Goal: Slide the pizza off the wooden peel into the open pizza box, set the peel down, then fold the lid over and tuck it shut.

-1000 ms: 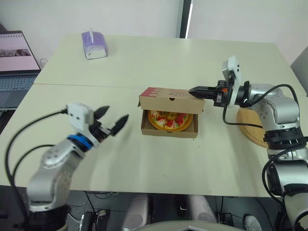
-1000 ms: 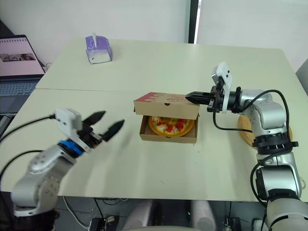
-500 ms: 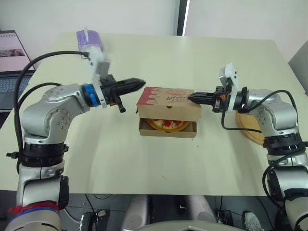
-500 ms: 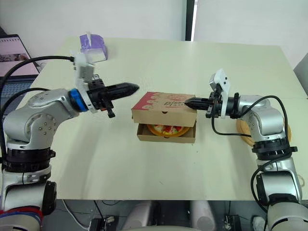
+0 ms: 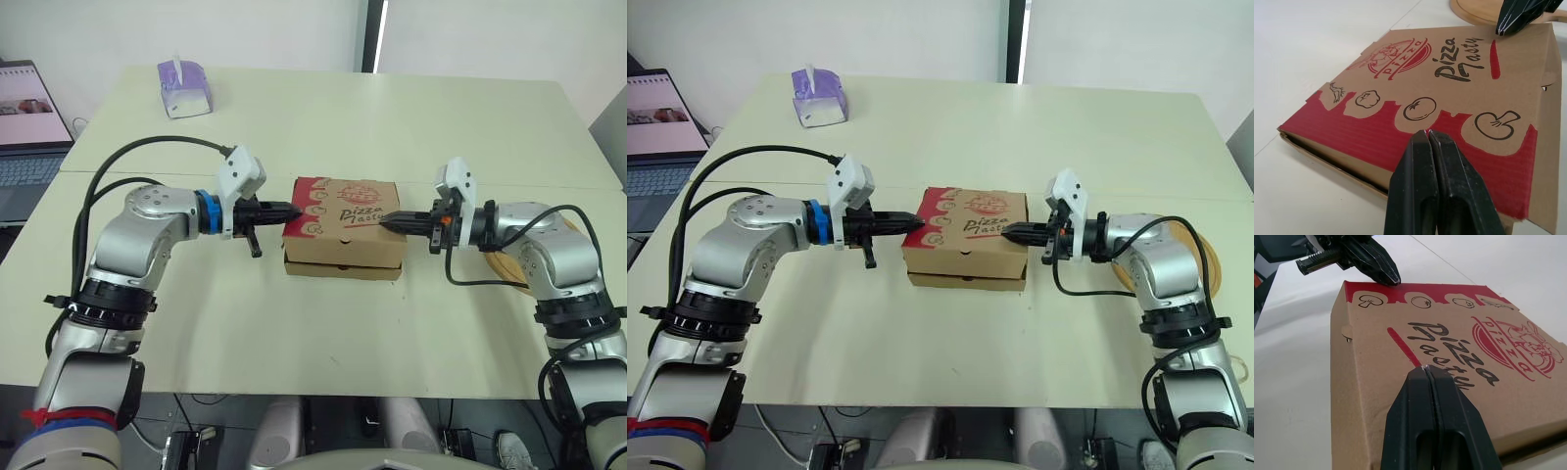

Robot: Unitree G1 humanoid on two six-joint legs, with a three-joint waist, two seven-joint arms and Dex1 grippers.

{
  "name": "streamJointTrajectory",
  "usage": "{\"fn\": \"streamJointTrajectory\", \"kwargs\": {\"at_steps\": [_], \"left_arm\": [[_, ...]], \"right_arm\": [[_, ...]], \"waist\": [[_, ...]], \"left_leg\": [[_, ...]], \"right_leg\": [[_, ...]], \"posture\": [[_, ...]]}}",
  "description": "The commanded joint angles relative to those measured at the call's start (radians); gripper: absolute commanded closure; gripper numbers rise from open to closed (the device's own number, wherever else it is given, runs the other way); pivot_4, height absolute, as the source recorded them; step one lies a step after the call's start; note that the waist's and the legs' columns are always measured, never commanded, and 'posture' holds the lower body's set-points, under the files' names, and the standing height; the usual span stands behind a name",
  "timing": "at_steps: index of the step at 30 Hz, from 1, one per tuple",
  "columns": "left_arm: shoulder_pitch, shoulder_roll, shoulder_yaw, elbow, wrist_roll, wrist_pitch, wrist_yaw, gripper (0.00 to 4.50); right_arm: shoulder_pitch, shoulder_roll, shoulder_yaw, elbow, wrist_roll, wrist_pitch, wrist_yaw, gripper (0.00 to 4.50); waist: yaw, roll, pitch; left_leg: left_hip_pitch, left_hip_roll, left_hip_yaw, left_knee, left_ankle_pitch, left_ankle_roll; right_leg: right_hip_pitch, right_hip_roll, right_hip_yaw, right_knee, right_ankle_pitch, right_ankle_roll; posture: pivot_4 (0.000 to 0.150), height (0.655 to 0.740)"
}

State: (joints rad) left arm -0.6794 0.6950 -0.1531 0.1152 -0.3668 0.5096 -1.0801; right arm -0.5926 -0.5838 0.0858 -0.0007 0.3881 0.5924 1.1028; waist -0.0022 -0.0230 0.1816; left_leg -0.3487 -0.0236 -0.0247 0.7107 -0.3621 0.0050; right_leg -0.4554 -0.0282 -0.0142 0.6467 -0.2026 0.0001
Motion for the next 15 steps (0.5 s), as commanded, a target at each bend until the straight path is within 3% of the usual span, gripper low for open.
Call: {"fn": "streamJointTrajectory", "kwargs": {"at_steps": [1, 6, 7, 10, 15], "left_arm": [[0.004, -0.005, -0.002, -0.013, 0.029, -0.038, -0.011, 4.47], [-0.003, -0.026, 0.004, -0.003, 0.047, -0.047, -0.016, 4.47], [-0.007, -0.029, 0.005, 0.001, 0.05, -0.048, -0.017, 4.49], [-0.012, -0.032, 0.01, 0.009, 0.056, -0.052, -0.023, 4.5], [-0.025, -0.043, 0.013, 0.022, 0.066, -0.06, -0.029, 4.5]], "right_arm": [[0.014, -0.015, -0.001, -0.045, -0.01, -0.034, -0.009, 4.5], [0.017, -0.017, -0.038, -0.091, 0.011, -0.059, -0.029, 4.5], [0.014, -0.02, -0.054, -0.114, 0.027, -0.056, -0.033, 4.32], [0.028, -0.053, -0.072, -0.182, 0.046, -0.063, -0.013, 3.59], [0.102, -0.146, -0.015, -0.277, -0.04, -0.2, 0.029, 1.87]], "waist": [[0.0, 0.0, 0.0], [0.0, 0.0, 0.0], [0.0, 0.0, 0.0], [0.0, 0.0, 0.0], [0.002, 0.0, 0.0]], "left_leg": [[0.0, 0.0, 0.0, 0.0, 0.0, 0.0], [0.0, 0.0, 0.0, 0.0, 0.0, 0.0], [0.0, 0.0, 0.0, 0.0, 0.0, 0.0], [0.0, 0.0, 0.0, 0.0, 0.0, 0.0], [0.0, 0.0, -0.001, 0.0, 0.0, 0.0]], "right_leg": [[0.0, 0.0, 0.0, 0.0, 0.0, 0.0], [0.0, 0.0, 0.0, 0.0, 0.0, 0.0], [0.0, 0.0, 0.0, 0.0, 0.0, 0.0], [0.0, 0.0, 0.0, 0.0, 0.0, 0.0], [0.001, 0.0, -0.001, 0.0, 0.0, 0.0]], "posture": [[0.15, 0.74], [0.15, 0.74], [0.15, 0.74], [0.15, 0.74], [0.15, 0.74]]}}
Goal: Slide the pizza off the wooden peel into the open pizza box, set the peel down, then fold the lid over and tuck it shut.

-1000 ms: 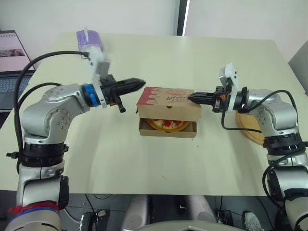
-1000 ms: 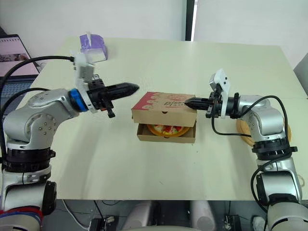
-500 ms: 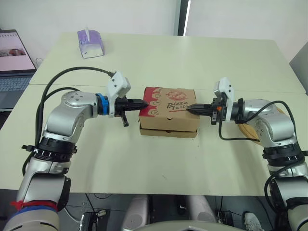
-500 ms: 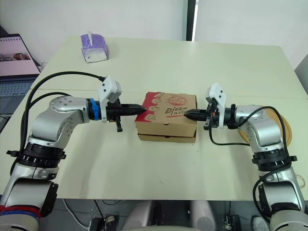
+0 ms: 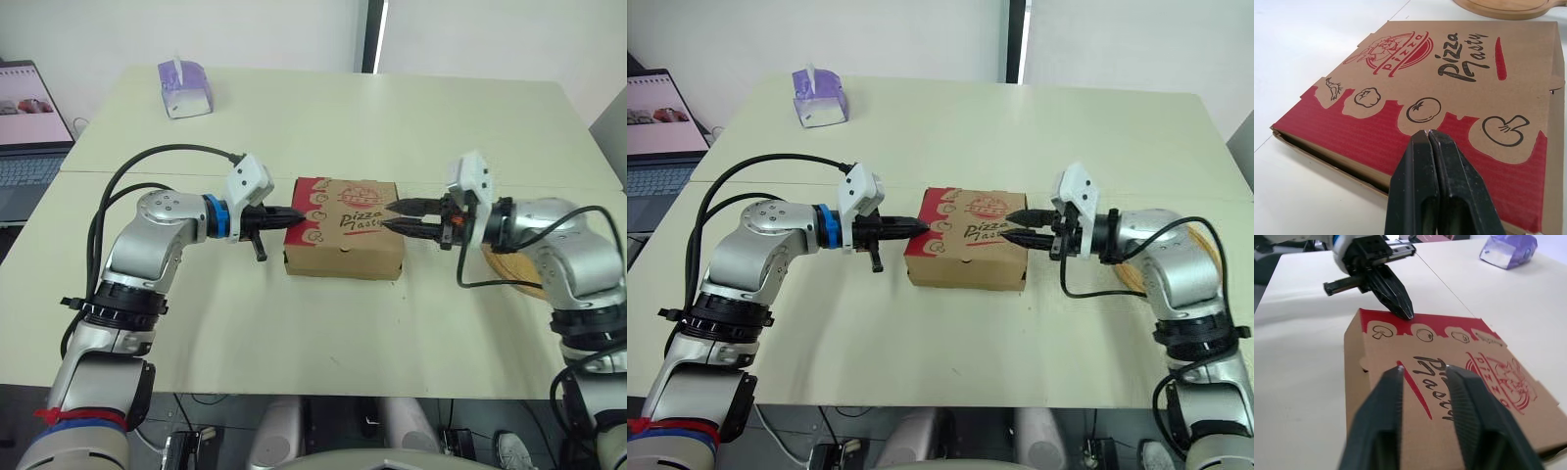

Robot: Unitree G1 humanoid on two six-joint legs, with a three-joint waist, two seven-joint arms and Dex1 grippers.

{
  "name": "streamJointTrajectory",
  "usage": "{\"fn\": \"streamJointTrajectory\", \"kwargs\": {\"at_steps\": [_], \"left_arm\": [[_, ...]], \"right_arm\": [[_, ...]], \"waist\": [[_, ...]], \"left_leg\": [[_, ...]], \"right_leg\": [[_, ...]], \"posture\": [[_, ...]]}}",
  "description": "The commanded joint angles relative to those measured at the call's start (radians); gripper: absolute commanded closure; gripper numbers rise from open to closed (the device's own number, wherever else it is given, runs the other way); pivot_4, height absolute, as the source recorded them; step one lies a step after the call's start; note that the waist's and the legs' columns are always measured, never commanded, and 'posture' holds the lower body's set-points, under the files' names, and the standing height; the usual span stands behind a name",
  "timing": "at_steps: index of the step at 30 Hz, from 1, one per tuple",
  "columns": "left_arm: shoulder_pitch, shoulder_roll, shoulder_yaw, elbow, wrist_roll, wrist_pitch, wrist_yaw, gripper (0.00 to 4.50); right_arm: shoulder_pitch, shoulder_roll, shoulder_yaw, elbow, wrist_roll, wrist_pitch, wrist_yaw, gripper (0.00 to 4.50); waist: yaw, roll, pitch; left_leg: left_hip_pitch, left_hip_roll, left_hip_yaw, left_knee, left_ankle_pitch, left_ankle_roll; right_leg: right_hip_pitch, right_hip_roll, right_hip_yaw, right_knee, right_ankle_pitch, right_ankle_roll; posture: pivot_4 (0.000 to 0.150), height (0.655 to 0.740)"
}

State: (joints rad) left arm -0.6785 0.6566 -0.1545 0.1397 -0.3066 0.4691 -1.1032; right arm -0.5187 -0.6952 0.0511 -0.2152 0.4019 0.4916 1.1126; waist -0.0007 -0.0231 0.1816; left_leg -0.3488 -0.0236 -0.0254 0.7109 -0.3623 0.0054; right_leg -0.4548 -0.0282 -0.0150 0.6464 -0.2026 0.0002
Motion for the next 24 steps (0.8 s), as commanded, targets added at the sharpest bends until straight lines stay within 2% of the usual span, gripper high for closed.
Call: {"fn": "streamJointTrajectory", "kwargs": {"at_steps": [1, 3, 5, 6, 11, 24], "left_arm": [[-0.028, -0.007, 0.014, 0.0, 0.006, -0.02, -0.007, 4.5], [-0.031, -0.01, 0.012, 0.002, 0.008, -0.023, -0.01, 4.5], [-0.033, -0.014, 0.01, 0.005, 0.011, -0.026, -0.012, 4.5], [-0.034, -0.016, 0.01, 0.005, 0.012, -0.025, -0.013, 4.5], [-0.037, -0.02, 0.01, 0.009, 0.02, -0.031, -0.023, 4.5], [-0.034, -0.023, 0.005, 0.009, 0.031, -0.037, -0.031, 4.5]], "right_arm": [[0.04, -0.045, 0.041, -0.066, -0.091, -0.145, 0.019, 1.5], [0.052, -0.053, 0.071, -0.067, -0.145, -0.207, 0.009, 0.75], [0.056, -0.046, 0.098, -0.056, -0.196, -0.256, -0.013, 0.17], [0.057, -0.043, 0.113, -0.044, -0.226, -0.283, -0.025, 0.04], [0.033, -0.026, 0.155, 0.034, -0.348, -0.399, -0.086, 0.04], [-0.03, 0.024, 0.132, 0.073, -0.346, -0.38, -0.131, 0.04]], "waist": [[0.0, 0.0, 0.0], [0.0, 0.0, 0.0], [-0.001, 0.0, 0.0], [-0.001, 0.0, 0.0], [-0.001, 0.0, 0.0], [-0.001, 0.0, 0.0]], "left_leg": [[0.0, 0.0, 0.0, 0.0, 0.0, 0.0], [0.0, 0.0, 0.001, 0.001, 0.0, 0.0], [0.0, 0.0, 0.001, 0.001, 0.0, 0.0], [0.0, 0.0, 0.001, 0.001, 0.0, 0.0], [0.0, 0.0, 0.001, 0.001, 0.0, 0.0], [0.0, 0.0, 0.001, 0.001, 0.0, 0.0]], "right_leg": [[0.0, 0.0, 0.0, 0.0, 0.0, 0.0], [0.0, 0.0, 0.0, 0.001, 0.0, 0.0], [0.0, 0.0, 0.001, 0.001, 0.0, 0.0], [0.0, 0.0, 0.001, 0.001, 0.0, 0.0], [0.0, 0.0, 0.001, 0.001, 0.0, 0.0], [0.0, 0.0, 0.001, 0.001, 0.0, 0.0]], "posture": [[0.15, 0.74], [0.15, 0.74], [0.15, 0.74], [0.15, 0.74], [0.15, 0.74], [0.15, 0.74]]}}
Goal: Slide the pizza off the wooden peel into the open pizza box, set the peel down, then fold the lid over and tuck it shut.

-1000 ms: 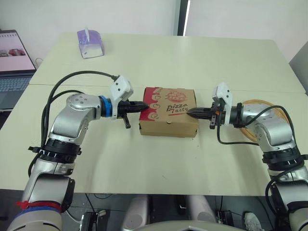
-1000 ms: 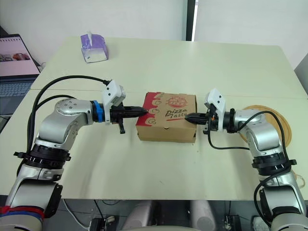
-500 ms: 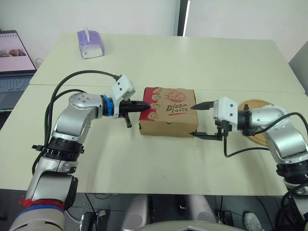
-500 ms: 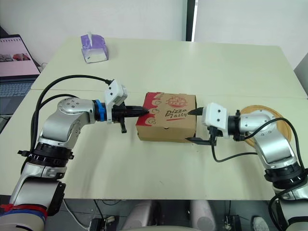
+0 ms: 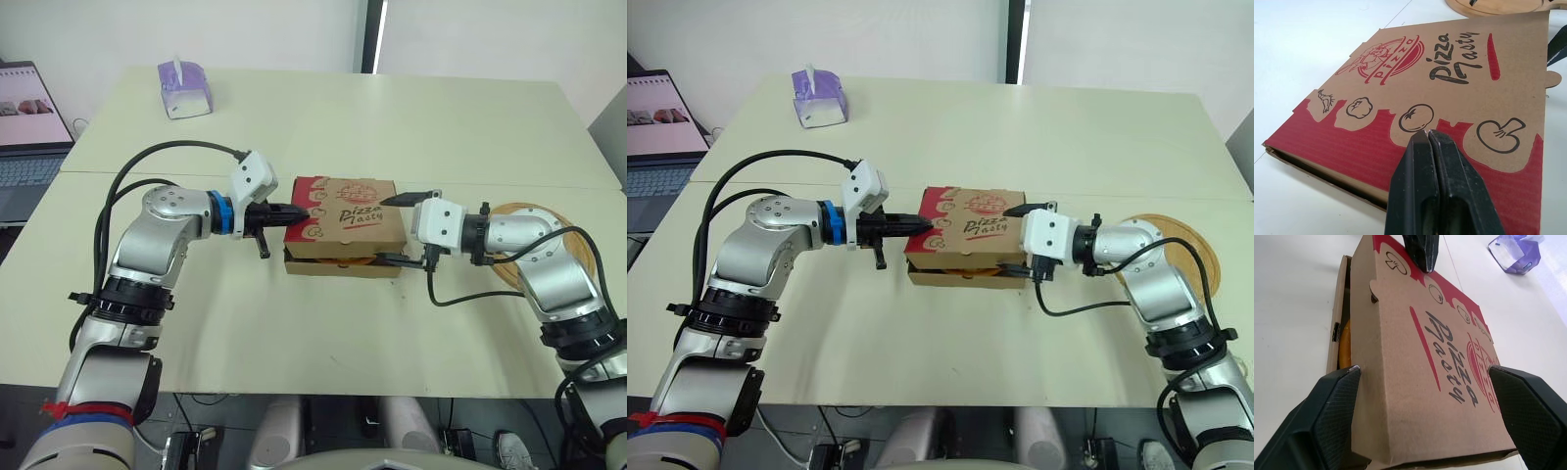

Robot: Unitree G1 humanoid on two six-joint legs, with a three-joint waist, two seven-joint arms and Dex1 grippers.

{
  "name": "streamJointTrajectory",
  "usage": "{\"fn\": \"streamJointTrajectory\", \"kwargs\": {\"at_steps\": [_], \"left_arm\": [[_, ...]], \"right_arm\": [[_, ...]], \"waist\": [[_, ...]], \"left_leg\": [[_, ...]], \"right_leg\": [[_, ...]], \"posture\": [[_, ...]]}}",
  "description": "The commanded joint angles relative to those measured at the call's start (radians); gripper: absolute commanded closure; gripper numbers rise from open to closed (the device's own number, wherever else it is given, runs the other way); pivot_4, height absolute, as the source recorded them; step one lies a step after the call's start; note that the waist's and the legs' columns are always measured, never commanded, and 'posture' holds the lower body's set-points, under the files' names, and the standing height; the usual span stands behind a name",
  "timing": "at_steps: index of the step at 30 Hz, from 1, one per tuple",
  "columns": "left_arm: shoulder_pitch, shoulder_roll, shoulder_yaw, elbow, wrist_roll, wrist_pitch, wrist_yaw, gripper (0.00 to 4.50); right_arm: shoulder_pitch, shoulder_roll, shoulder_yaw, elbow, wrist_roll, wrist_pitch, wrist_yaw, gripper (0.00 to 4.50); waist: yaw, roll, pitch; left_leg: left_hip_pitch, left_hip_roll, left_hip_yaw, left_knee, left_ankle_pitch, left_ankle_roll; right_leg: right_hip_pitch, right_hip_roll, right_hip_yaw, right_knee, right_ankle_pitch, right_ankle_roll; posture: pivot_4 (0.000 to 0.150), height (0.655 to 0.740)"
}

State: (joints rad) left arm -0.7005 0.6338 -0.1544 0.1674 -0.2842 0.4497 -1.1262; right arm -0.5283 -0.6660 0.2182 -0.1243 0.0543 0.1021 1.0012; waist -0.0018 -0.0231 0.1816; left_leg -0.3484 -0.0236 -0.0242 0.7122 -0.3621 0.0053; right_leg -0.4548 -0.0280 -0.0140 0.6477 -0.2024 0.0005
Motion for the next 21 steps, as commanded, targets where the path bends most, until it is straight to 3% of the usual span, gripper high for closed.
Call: {"fn": "streamJointTrajectory", "kwargs": {"at_steps": [1, 16, 21], "left_arm": [[-0.011, 0.0, 0.002, -0.019, 0.011, -0.021, -0.008, 4.5], [0.02, 0.004, -0.048, 0.003, 0.09, -0.097, -0.032, 4.5], [0.016, 0.002, -0.041, 0.011, 0.094, -0.102, -0.032, 4.5]], "right_arm": [[-0.018, -0.006, -0.033, -0.02, 0.001, 0.015, -0.019, 0.04], [0.045, 0.036, 0.005, 0.023, -0.039, -0.006, -0.047, 0.04], [0.068, 0.031, -0.067, -0.077, 0.181, 0.109, 0.062, 0.04]], "waist": [[0.0, 0.0, 0.0], [0.0, 0.0, 0.0], [0.0, 0.0, 0.0]], "left_leg": [[0.0, 0.0, 0.0, 0.0, 0.0, 0.0], [0.0, 0.0, 0.001, 0.0, 0.0, 0.0], [0.0, 0.0, 0.0, 0.0, 0.0, 0.0]], "right_leg": [[0.0, 0.0, 0.0, 0.0, 0.0, 0.0], [0.0, 0.0, 0.0, 0.001, 0.0, 0.0], [0.0, 0.0, 0.0, 0.001, 0.0, 0.0]], "posture": [[0.15, 0.74], [0.15, 0.74], [0.15, 0.74]]}}
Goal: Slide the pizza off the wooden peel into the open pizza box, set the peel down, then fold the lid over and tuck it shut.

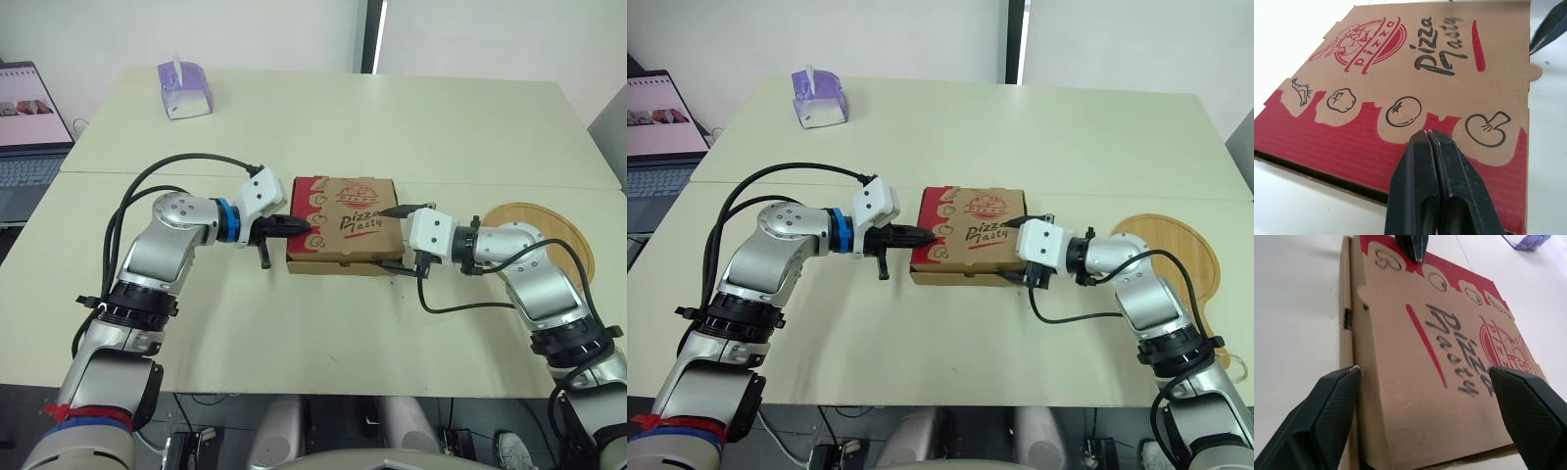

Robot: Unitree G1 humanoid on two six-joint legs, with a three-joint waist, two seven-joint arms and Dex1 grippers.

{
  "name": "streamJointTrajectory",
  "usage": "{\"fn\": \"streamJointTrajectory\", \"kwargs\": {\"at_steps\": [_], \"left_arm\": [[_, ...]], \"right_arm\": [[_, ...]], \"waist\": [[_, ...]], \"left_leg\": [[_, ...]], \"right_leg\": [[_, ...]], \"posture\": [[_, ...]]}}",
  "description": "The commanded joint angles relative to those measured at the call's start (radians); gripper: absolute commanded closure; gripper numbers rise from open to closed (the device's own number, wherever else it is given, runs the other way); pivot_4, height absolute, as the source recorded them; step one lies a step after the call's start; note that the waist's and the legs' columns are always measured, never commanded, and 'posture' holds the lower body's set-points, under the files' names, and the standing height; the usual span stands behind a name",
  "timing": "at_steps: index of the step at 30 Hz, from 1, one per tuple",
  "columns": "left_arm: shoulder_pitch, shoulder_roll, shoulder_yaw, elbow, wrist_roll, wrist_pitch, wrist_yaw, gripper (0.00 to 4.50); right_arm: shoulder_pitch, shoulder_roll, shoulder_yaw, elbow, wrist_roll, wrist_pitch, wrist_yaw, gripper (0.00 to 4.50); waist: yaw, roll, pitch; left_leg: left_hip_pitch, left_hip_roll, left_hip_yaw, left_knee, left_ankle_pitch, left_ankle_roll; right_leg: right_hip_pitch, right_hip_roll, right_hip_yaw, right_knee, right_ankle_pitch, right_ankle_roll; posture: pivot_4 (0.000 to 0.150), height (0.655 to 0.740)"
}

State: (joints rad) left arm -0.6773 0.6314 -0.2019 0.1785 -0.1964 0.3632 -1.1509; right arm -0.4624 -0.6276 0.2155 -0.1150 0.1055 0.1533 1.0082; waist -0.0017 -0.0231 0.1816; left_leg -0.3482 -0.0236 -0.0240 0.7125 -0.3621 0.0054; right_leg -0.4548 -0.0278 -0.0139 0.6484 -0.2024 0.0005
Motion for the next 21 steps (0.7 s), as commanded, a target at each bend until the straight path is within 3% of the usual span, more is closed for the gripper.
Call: {"fn": "streamJointTrajectory", "kwargs": {"at_steps": [1, 4, 6, 13, 18, 21], "left_arm": [[-0.008, 0.005, 0.008, 0.002, 0.007, -0.017, -0.008, 4.5], [-0.011, 0.005, 0.008, 0.008, 0.009, -0.021, -0.01, 4.5], [-0.013, 0.003, 0.008, 0.011, 0.01, -0.024, -0.011, 4.5], [-0.016, -0.003, 0.006, 0.018, 0.013, -0.027, -0.018, 4.5], [0.014, 0.012, -0.02, 0.022, 0.047, -0.022, -0.019, 4.5], [0.044, 0.019, -0.042, 0.022, 0.073, -0.015, -0.024, 4.5]], "right_arm": [[0.004, -0.008, -0.088, -0.105, 0.181, 0.102, 0.064, 0.04], [-0.009, -0.011, -0.147, -0.112, 0.272, 0.201, 0.054, 0.04], [-0.022, -0.022, -0.16, -0.082, 0.279, 0.238, 0.047, 0.42], [-0.022, 0.004, -0.131, 0.015, 0.244, 0.256, 0.017, 2.68], [0.016, -0.023, -0.01, 0.084, 0.091, 0.205, 0.006, 4.48], [0.015, -0.012, 0.005, 0.105, 0.067, 0.201, -0.007, 4.48]], "waist": [[0.0, 0.0, 0.0], [0.001, 0.0, 0.0], [0.001, 0.0, 0.0], [0.0, 0.0, 0.0], [0.0, 0.0, 0.0], [-0.001, -0.001, -0.002]], "left_leg": [[0.0, 0.0, 0.0, 0.0, 0.0, 0.0], [0.0, 0.0, 0.0, 0.0, 0.0, 0.0], [0.0, 0.0, 0.0, 0.0, 0.0, 0.0], [0.0, 0.0, 0.0, 0.0, 0.0, 0.0], [0.0, 0.0, 0.0, 0.0, 0.0, 0.0], [0.002, 0.0, 0.001, 0.0, 0.0, 0.0]], "right_leg": [[0.0, 0.0, 0.0, 0.0, 0.0, 0.0], [0.0, 0.0, 0.0, 0.0, 0.0, 0.0], [0.001, 0.0, 0.0, 0.0, 0.0, 0.0], [0.0, 0.0, 0.0, 0.0, 0.0, 0.0], [0.0, 0.0, 0.0, 0.0, 0.0, 0.0], [0.001, 0.0, 0.001, 0.001, 0.0, 0.0]], "posture": [[0.15, 0.74], [0.15, 0.74], [0.15, 0.74], [0.15, 0.74], [0.15, 0.74], [0.15, 0.74]]}}
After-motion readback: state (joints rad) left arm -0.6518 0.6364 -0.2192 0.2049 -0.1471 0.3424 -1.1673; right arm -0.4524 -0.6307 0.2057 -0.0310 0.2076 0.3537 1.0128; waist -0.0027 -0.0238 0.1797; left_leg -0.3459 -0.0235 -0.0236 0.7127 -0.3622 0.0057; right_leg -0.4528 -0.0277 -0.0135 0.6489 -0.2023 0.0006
